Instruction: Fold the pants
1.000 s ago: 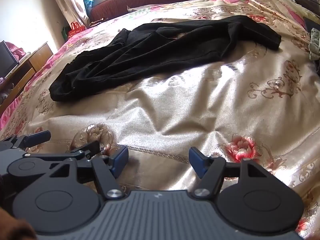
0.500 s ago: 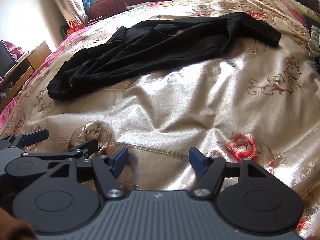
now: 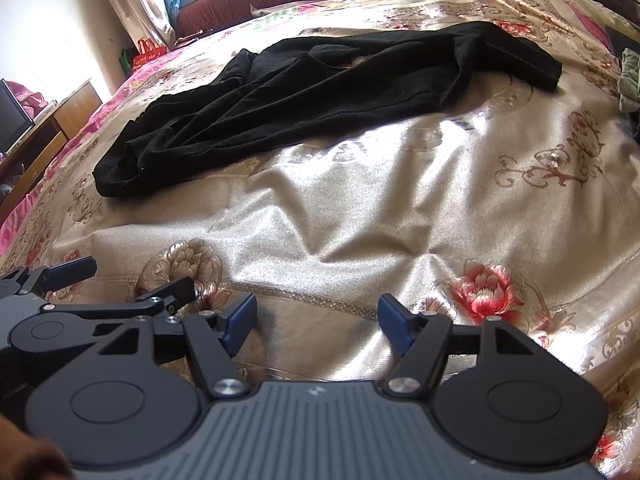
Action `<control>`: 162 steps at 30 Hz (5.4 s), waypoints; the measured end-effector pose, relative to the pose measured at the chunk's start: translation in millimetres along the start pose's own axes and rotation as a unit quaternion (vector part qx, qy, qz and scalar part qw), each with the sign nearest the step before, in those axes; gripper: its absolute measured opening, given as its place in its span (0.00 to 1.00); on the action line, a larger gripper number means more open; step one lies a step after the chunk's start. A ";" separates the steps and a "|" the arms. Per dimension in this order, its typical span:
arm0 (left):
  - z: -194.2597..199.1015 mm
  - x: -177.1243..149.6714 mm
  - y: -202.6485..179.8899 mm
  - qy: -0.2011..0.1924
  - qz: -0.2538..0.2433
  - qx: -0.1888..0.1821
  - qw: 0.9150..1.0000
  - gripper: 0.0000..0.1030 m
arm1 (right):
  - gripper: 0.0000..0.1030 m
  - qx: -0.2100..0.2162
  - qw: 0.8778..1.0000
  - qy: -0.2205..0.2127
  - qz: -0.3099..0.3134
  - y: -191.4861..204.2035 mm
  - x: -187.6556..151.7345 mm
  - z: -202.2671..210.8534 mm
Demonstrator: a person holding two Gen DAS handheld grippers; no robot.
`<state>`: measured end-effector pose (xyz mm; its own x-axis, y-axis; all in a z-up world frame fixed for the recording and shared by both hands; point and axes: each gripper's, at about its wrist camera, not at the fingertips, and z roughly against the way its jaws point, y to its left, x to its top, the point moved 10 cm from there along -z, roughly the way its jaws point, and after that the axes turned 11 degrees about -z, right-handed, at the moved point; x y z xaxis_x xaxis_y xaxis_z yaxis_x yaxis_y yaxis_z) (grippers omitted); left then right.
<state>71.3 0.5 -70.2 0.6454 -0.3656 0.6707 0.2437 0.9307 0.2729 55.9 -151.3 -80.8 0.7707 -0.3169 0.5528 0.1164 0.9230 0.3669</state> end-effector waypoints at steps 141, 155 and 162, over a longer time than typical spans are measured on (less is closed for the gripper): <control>-79.0 -9.6 261.9 -0.004 0.056 0.011 0.998 0.39 | 0.15 0.039 0.982 0.063 -0.173 5.0 151.8 -112.4; -89.5 -9.4 264.7 0.006 0.079 0.018 0.997 0.39 | 0.47 -0.102 0.959 -0.090 -0.247 -106.2 237.4 -145.3; -71.0 0.0 272.3 -0.013 0.089 0.019 0.996 0.39 | 0.05 0.004 0.969 -0.094 -0.229 -81.0 259.5 -99.6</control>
<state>189.0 254.9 -44.9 0.6563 -0.1949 0.7289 0.0994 0.9800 0.1725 308.8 -286.5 -41.6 0.5120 -0.7279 0.4560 0.4145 0.6744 0.6111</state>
